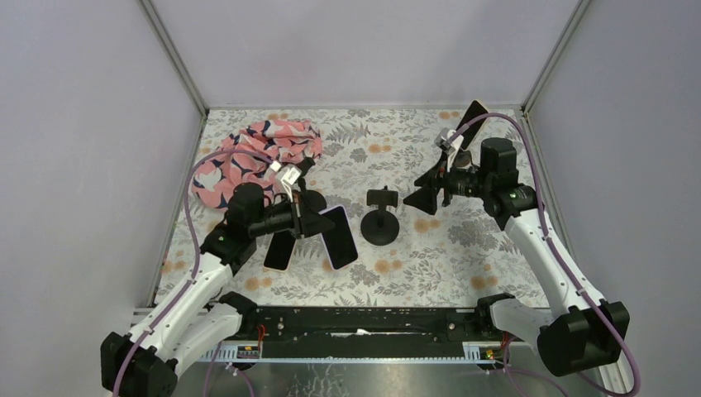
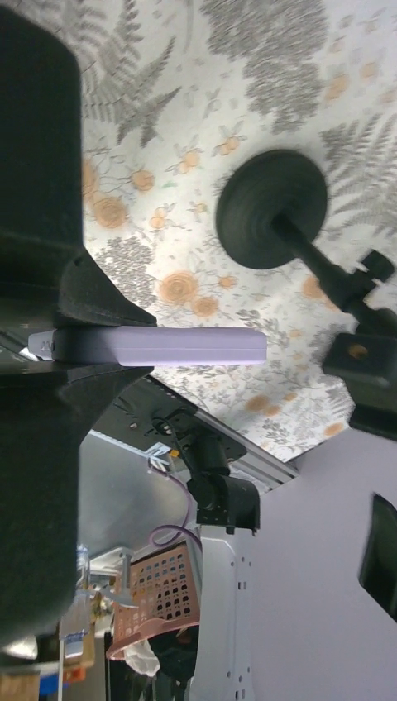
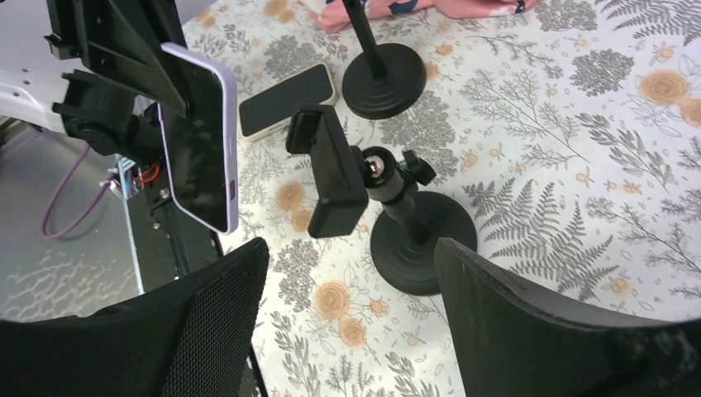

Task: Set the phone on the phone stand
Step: Adjust the phone stand at the center of the board, then place the phone at the center of the board.

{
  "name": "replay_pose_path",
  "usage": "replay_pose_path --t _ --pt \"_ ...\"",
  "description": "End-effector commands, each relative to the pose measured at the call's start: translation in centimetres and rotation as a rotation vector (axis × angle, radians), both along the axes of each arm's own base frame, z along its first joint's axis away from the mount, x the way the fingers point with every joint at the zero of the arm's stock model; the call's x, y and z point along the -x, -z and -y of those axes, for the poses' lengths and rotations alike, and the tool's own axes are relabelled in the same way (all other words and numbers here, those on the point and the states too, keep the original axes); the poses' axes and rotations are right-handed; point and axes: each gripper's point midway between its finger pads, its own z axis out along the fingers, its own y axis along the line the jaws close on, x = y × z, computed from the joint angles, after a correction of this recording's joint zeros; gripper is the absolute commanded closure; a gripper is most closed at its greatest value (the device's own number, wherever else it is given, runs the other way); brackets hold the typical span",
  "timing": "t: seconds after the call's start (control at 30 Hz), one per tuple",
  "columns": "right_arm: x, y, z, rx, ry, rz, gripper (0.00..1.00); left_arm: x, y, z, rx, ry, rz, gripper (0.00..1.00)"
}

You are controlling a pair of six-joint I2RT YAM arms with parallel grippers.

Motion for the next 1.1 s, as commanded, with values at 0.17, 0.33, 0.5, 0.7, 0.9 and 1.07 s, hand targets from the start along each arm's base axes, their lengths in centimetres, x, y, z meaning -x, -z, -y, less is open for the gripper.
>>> replay_pose_path --t 0.17,0.33,0.5,0.7,0.9,1.07 --pt "-0.6 -0.9 1.4 0.035 0.03 0.058 0.18 1.4 2.1 1.4 0.089 0.04 -0.079 1.0" --pt "-0.5 -0.7 1.4 0.031 0.023 0.053 0.17 2.3 3.9 2.4 0.146 0.075 -0.176 1.0" --pt "-0.4 -0.5 1.4 0.022 0.015 0.048 0.17 1.9 7.0 3.8 0.104 0.037 -0.243 1.0" --pt "-0.4 -0.2 1.3 0.012 0.007 0.036 0.18 -0.1 9.8 4.3 0.006 -0.031 -0.242 1.0" --pt "-0.6 0.3 1.3 0.009 0.009 0.025 0.17 -0.8 12.3 5.0 -0.014 -0.019 -0.288 1.0" --pt "-0.6 0.7 1.2 0.005 0.002 0.012 0.17 -1.4 13.7 5.4 -0.019 -0.032 -0.318 0.97"
